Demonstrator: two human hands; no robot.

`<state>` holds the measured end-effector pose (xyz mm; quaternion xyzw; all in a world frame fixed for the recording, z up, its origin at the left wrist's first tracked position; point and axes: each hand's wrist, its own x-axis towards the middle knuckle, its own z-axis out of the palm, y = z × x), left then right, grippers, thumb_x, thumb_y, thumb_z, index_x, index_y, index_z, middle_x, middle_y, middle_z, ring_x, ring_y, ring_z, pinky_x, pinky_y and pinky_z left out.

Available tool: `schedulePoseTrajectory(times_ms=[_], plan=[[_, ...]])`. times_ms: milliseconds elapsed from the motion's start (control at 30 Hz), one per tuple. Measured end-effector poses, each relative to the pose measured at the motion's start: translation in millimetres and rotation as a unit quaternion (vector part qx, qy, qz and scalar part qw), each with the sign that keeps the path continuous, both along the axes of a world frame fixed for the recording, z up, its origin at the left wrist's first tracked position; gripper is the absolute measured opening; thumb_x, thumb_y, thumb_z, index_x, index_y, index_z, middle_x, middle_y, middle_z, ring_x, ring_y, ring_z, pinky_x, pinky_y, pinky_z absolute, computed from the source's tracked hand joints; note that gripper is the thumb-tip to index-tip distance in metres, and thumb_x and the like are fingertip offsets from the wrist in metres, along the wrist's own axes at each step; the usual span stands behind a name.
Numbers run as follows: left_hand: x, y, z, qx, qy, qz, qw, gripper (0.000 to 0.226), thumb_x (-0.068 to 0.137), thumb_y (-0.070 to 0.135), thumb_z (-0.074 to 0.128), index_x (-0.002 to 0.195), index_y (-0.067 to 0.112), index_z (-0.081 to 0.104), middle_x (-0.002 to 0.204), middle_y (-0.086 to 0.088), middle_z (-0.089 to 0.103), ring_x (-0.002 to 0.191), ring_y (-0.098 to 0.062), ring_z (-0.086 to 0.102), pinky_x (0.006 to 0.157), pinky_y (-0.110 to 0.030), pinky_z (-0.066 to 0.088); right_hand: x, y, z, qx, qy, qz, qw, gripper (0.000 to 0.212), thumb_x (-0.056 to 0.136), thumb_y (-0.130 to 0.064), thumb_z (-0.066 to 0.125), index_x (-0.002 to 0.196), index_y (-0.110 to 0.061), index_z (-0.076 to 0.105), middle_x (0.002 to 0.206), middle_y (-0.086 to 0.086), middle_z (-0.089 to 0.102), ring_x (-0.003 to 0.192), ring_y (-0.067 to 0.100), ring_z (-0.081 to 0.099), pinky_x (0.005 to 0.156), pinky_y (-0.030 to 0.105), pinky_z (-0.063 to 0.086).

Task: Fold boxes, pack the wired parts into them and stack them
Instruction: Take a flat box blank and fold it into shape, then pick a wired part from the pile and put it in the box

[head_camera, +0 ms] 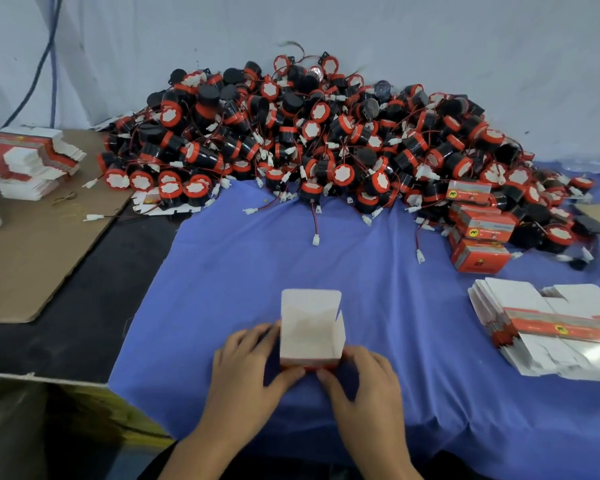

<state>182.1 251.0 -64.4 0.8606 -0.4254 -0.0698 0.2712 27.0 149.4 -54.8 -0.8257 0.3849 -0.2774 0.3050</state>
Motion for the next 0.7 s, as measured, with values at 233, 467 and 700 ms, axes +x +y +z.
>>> schedulePoseTrajectory(times_ms=[233, 467, 700], plan=[[35.2, 12.5, 17.3, -0.092, 0.304, 0.011, 0.948, 0.044, 0.082, 0.044, 0.079, 0.122, 0.049, 0.061, 0.126, 0.033, 0.058, 0.131, 0.004, 0.046, 0.099, -0.006, 0.035, -10.3, -24.9, 0.5, 0.170, -0.107, -0.024, 0.979, 0.052, 0.083, 0.000, 0.073, 0.116, -0.040, 0.064, 0.108, -0.020, 0.074, 0.106, -0.004, 0.066, 0.087, 0.001, 0.041], [79.5, -28.2, 31.0, -0.312, 0.492, 0.009, 0.813, 0.033, 0.094, 0.023, 0.052, 0.118, 0.010, 0.071, 0.124, -0.002, 0.072, 0.119, -0.015, 0.066, 0.101, -0.023, 0.050, 34.4, -85.3, 11.9, 0.312, -0.272, -0.070, 0.907, 0.046, 0.096, 0.022, 0.038, 0.128, -0.001, 0.062, 0.117, 0.011, 0.069, 0.111, 0.022, 0.065, 0.102, 0.030, 0.047], [106.9, -163.1, 54.2, -0.270, 0.487, -0.047, 0.830, 0.026, 0.103, 0.019, 0.053, 0.125, 0.026, 0.065, 0.135, 0.009, 0.064, 0.126, -0.003, 0.058, 0.110, -0.028, 0.044, 139.0, -150.1, 31.4, 0.339, -0.177, -0.003, 0.924, 0.048, 0.101, 0.000, 0.041, 0.146, -0.015, 0.050, 0.145, -0.007, 0.052, 0.130, 0.003, 0.049, 0.117, 0.031, 0.036]])
